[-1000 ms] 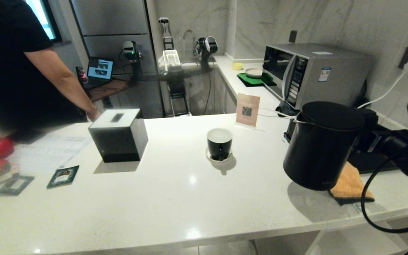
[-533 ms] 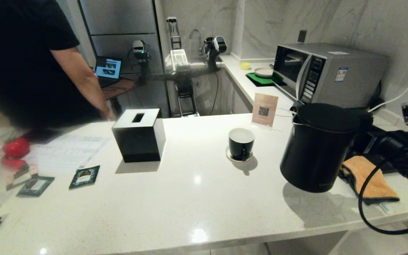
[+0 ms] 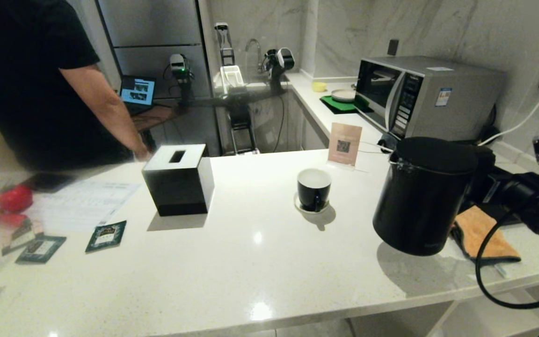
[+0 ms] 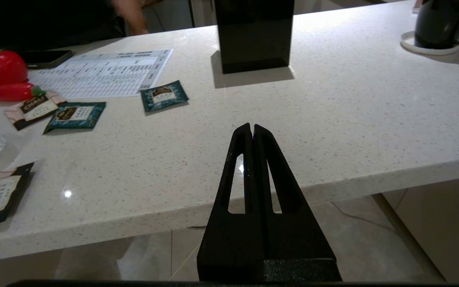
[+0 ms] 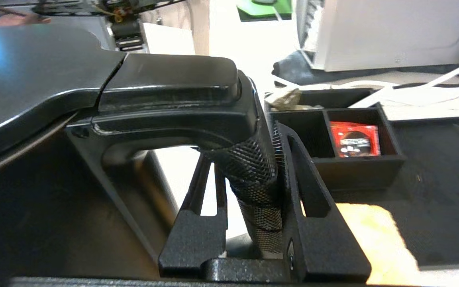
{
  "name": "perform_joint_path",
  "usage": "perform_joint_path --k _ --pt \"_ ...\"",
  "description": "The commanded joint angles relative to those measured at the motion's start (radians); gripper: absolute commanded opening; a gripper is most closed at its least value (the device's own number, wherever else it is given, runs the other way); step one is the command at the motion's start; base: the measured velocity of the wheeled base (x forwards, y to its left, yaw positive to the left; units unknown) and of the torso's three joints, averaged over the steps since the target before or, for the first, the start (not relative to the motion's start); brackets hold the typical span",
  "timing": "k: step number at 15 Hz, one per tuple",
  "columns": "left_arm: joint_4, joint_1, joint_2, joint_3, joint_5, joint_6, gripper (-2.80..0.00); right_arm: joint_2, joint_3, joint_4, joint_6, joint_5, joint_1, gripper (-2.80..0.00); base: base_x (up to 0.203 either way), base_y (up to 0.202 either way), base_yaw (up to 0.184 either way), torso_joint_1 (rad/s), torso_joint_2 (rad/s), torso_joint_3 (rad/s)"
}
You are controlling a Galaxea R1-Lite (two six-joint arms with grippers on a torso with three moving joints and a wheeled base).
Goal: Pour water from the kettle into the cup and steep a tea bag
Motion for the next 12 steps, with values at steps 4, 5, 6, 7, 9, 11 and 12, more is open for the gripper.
perform_joint_path --k 4,5,6,7,9,11,12 --pt "-0.001 0.000 0.002 0.000 0.000 0.000 -2.80 0.000 -0.017 0.021 -0.002 -0.006 0.000 -2.80 0.000 0.000 0.000 0.000 0.00 0.000" --pt "-0.001 0.000 0.002 0.000 0.000 0.000 -2.80 0.000 -0.035 0.038 -0.002 -0.012 0.000 -2.80 0.000 0.000 0.000 0.000 0.00 0.000" --pt "-0.001 0.000 0.002 0.000 0.000 0.000 -2.80 0.001 -0.056 0.056 -0.002 -0.014 0.001 -2.80 0.000 0.000 0.000 0.000 0.00 0.000" --pt "-0.001 0.000 0.002 0.000 0.000 0.000 -2.80 0.002 -0.076 0.074 -0.002 -0.014 0.001 -2.80 0.000 0.000 0.000 0.000 0.00 0.000" --pt "-0.001 0.000 0.002 0.000 0.000 0.000 -2.80 0.022 -0.121 0.104 -0.004 -0.017 0.004 -2.80 0.000 0.000 0.000 0.000 0.00 0.000" --pt "-0.001 0.000 0.002 0.000 0.000 0.000 -2.80 0.039 -0.147 0.130 -0.006 -0.020 0.005 -2.80 0.000 0.000 0.000 0.000 0.00 0.000" --pt "-0.001 0.000 0.002 0.000 0.000 0.000 -2.80 0.047 -0.154 0.142 -0.008 -0.020 0.006 -2.80 0.000 0.000 0.000 0.000 0.00 0.000"
